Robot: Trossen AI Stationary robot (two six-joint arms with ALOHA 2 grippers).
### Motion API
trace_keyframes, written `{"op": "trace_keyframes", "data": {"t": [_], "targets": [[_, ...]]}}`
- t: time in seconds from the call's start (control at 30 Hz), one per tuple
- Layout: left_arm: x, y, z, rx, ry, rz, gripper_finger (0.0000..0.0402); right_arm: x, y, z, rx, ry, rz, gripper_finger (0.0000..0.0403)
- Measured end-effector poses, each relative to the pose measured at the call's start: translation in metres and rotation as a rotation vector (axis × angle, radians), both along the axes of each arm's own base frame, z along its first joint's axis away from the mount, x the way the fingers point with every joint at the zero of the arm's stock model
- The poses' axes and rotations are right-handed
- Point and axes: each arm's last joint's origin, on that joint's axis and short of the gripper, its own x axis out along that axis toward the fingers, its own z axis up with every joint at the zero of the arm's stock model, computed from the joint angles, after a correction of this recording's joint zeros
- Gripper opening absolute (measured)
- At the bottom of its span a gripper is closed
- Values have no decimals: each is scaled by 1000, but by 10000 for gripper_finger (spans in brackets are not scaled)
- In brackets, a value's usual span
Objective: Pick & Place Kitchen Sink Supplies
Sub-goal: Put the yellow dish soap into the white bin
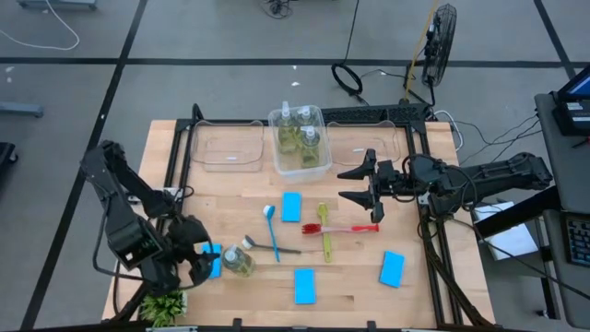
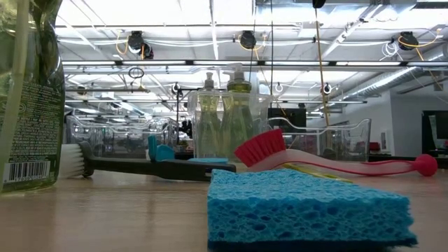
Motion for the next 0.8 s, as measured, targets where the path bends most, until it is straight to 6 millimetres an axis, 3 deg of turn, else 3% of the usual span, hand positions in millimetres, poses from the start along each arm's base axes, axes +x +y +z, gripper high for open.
{"op": "trace_keyframes", "data": {"t": [0.27, 0.8], "targets": [[10, -12, -14, 111, 6, -34, 273, 0, 0, 0, 12, 0, -4, 210], [21, -17, -10, 121, -95, -96, 273, 0, 0, 0, 23, 0, -5, 210]]}}
